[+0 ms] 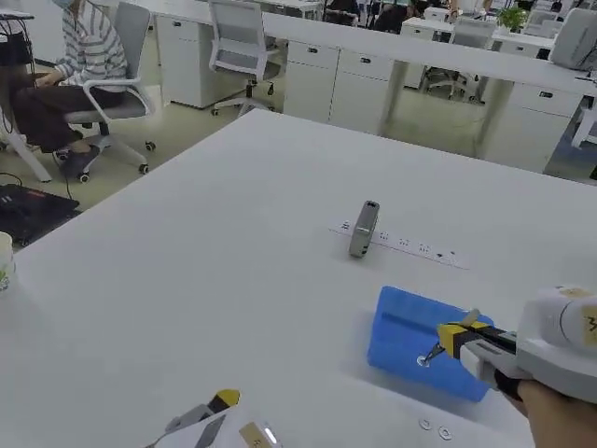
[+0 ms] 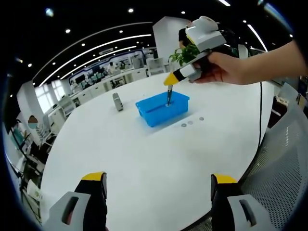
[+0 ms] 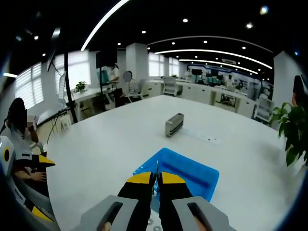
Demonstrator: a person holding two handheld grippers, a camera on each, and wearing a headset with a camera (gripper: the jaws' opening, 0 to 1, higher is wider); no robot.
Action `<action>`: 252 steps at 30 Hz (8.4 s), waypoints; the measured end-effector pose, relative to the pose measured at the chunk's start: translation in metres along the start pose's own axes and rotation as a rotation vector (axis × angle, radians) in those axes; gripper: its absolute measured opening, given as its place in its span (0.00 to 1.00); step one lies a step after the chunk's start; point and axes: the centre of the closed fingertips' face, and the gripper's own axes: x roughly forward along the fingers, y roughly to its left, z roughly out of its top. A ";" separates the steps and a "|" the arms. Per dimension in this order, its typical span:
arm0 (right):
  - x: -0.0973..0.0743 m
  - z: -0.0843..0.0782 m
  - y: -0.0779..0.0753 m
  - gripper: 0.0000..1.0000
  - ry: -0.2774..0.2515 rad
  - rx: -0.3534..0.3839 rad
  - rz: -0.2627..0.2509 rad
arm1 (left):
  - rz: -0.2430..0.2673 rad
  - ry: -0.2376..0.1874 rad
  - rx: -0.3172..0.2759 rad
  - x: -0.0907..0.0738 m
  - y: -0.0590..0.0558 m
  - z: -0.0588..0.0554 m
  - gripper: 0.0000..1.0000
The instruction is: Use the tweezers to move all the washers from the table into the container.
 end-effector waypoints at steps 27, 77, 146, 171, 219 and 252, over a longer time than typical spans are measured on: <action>0.054 -0.008 -0.009 0.01 0.066 -0.035 0.008 | -0.017 0.016 -0.007 0.002 -0.002 -0.003 0.91; 0.075 -0.029 -0.015 0.02 0.122 0.003 0.000 | -0.015 0.042 -0.003 0.003 -0.001 -0.007 0.89; -0.007 -0.073 0.012 0.02 0.142 0.081 0.024 | 0.000 0.035 0.014 0.001 0.001 -0.007 0.87; -0.002 -0.074 0.005 0.02 0.144 0.087 0.017 | 0.039 0.004 -0.027 -0.002 0.010 -0.002 0.85; -0.023 -0.046 0.008 0.01 0.117 0.066 0.012 | 0.040 -0.030 -0.057 -0.005 0.012 0.003 0.89; -0.024 -0.010 -0.004 0.01 0.071 0.004 0.008 | 0.051 -0.057 -0.055 -0.008 0.014 0.007 0.91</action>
